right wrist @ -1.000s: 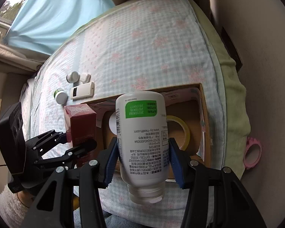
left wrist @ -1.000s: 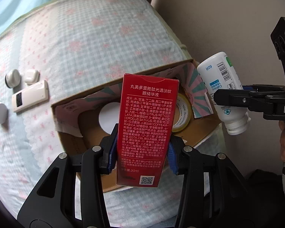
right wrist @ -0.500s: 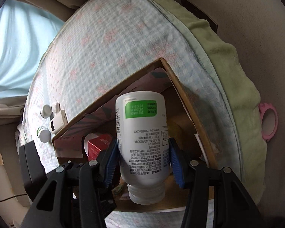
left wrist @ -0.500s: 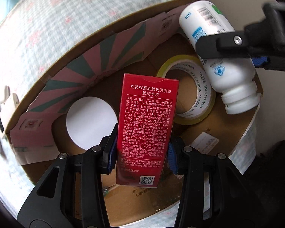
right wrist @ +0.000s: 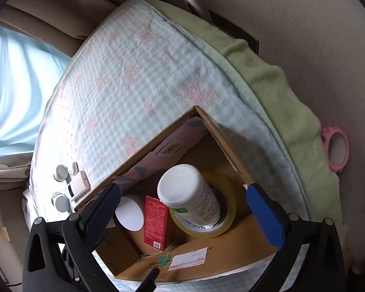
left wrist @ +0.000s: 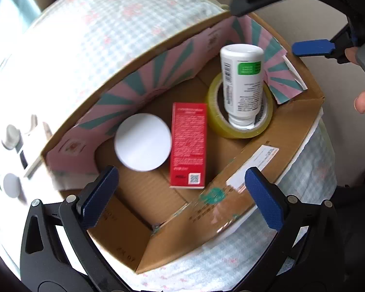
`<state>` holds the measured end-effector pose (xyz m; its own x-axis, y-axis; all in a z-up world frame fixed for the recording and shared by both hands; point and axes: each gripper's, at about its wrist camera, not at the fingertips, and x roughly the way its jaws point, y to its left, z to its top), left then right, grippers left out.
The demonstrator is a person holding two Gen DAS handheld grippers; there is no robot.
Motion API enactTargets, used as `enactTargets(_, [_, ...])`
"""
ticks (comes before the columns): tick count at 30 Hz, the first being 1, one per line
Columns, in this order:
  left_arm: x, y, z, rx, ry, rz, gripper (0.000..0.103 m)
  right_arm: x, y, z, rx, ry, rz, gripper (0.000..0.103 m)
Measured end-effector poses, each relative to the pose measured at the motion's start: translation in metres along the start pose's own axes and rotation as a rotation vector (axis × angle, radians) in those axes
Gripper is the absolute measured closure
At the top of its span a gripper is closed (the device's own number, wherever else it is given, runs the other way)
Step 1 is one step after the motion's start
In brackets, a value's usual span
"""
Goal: Organize rigid objects
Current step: 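Carry the red box and pill bottle into the cardboard box and release both, then withdraw both tools and move toward the green-labelled jar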
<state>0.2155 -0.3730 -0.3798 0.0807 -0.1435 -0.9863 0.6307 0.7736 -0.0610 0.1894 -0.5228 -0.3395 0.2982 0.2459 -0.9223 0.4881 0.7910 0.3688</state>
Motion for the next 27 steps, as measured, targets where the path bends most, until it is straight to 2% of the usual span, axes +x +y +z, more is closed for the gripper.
enactTargets(5, [-0.021, 0.018, -0.025, -0.056, -0.004, 0.017, 0.0, -0.006, 0.001, -0.007, -0.031, -0.005, -0.019, 0.0])
enactTargets(10, [-0.046, 0.027, -0.036, -0.106, -0.017, 0.024, 0.0, -0.015, 0.004, -0.006, -0.026, -0.02, -0.033, 0.0])
enactTargets(17, [-0.08, 0.029, -0.042, -0.162, -0.064, 0.025, 0.0, -0.032, 0.011, -0.006, -0.011, -0.034, -0.024, 0.0])
enactTargets(27, [-0.137, 0.052, -0.083, -0.272, -0.143, 0.039, 0.0, -0.06, 0.041, -0.024, -0.002, -0.028, -0.028, 0.0])
